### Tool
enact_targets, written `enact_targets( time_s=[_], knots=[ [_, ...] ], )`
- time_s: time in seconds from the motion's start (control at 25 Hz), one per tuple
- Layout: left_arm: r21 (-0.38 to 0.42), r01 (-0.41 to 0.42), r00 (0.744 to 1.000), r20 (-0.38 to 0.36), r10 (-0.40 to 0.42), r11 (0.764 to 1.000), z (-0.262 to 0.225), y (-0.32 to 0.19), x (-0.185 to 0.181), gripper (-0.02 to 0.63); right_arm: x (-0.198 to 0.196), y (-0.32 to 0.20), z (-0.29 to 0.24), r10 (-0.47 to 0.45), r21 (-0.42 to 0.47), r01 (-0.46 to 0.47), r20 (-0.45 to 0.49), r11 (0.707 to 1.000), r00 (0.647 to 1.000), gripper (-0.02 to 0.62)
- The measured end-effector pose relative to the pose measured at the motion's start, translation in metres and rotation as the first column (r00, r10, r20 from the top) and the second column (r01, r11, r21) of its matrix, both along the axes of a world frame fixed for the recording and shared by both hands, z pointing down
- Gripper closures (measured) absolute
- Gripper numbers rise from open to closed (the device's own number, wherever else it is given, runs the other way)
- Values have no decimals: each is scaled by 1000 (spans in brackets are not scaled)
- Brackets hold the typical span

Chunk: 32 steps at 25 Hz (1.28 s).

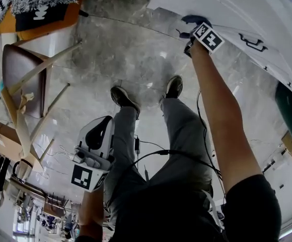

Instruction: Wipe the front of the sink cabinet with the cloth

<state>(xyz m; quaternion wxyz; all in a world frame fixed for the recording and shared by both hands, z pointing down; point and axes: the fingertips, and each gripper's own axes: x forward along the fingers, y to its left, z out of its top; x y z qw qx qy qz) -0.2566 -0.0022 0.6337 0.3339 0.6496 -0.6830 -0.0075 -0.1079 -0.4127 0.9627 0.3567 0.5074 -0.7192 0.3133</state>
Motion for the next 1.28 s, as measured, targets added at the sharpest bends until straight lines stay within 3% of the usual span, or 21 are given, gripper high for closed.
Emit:
enact_targets(
  time_s=[0.08,0.16,0.36,0.44,0.52,0.64,0.84,1.0,1.28],
  knots=[
    [-9,11,1000,-4,-11,1000,10,6,-2,601,8,-10,15,61,-63,-60,15,996,998,557],
    [-23,23,1000,-7,-23,999,18,13,-4,603,-10,-4,31,51,-138,-47,26,989,998,557],
    [-41,18,1000,-5,-18,999,25,14,-1,601,-102,34,50,-153,-190,177,136,966,979,557],
    [-38,18,1000,-1,-18,999,25,11,-1,602,-120,40,46,-169,-180,197,155,964,973,557],
    [-33,20,1000,-1,-20,999,21,8,-2,603,-108,35,36,-105,-153,129,156,980,982,557],
    [-14,14,1000,-4,-15,1000,9,0,-1,601,-56,14,15,-41,-102,53,111,993,993,557],
    [20,2,1000,-9,-2,1000,-14,-14,0,601,40,-20,-12,51,-140,-45,37,989,998,557],
    [27,-2,1000,-10,3,1000,-24,-21,-2,601,43,-25,-53,64,-142,-49,103,989,993,557],
    [40,-20,999,-37,21,999,-59,-33,-3,601,31,-25,-198,64,27,-73,251,997,966,558]
  ],
)
